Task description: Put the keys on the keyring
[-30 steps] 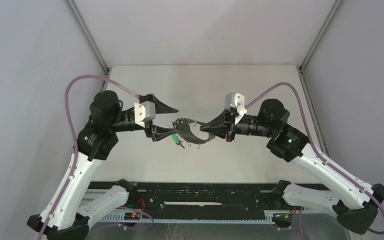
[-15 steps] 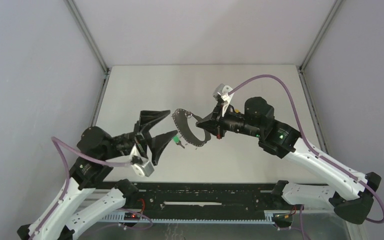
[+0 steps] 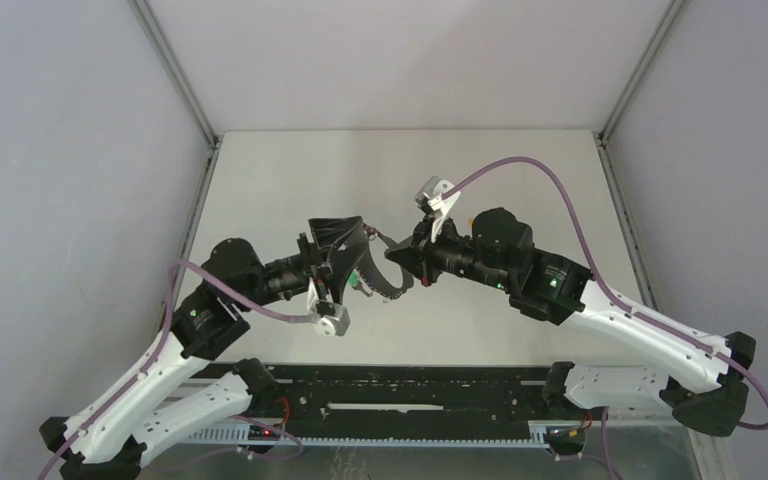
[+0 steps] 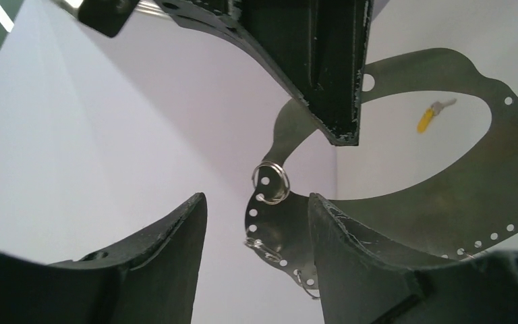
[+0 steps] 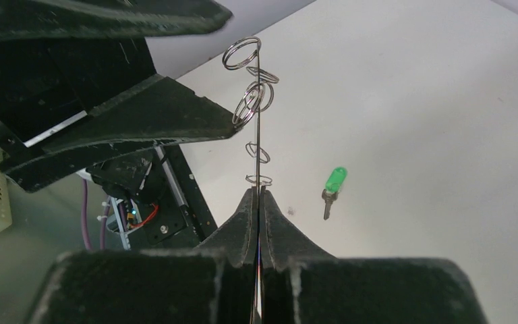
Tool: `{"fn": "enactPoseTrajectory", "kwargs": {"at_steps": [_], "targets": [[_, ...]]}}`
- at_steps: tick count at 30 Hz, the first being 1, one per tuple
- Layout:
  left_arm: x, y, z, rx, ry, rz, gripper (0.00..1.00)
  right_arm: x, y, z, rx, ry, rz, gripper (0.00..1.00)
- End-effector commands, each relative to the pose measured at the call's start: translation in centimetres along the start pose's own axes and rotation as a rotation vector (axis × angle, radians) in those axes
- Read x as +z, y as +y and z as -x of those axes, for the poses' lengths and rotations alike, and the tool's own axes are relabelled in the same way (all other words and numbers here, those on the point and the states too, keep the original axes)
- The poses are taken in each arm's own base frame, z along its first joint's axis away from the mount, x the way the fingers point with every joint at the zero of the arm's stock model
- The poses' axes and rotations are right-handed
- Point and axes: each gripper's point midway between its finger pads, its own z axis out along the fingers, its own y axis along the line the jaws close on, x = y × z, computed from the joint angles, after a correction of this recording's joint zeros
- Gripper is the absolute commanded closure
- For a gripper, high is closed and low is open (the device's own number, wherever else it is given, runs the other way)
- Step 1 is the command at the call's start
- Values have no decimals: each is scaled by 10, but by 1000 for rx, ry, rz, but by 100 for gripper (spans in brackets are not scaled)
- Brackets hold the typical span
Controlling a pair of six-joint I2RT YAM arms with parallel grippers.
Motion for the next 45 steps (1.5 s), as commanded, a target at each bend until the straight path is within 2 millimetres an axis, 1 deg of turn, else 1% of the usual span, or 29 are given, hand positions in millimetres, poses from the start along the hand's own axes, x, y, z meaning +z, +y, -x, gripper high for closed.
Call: {"fn": "enactPoseTrajectory", "kwargs": {"at_steps": [1, 8, 12, 22, 33, 40, 45], "targets": [[2, 3, -5, 18, 43, -17, 40, -3, 7, 38, 3, -117, -24, 100], [7, 2, -8, 38, 57, -28, 56, -2, 8, 37, -12, -118, -45, 100], [7, 6, -9, 33, 64, -10, 61, -1, 10, 34, -23, -111, -41, 100], [6, 6, -6, 32, 56, -8, 72, 0, 13, 30, -44, -99, -44, 100], [7, 3, -2, 48, 40, -7, 76, 2, 15, 29, -39, -95, -43, 100], [5, 5, 0, 93, 26, 23, 86, 2, 15, 26, -36, -87, -43, 100], [5, 3, 1, 94, 24, 15, 89, 0, 17, 27, -36, -89, -35, 100]]}}
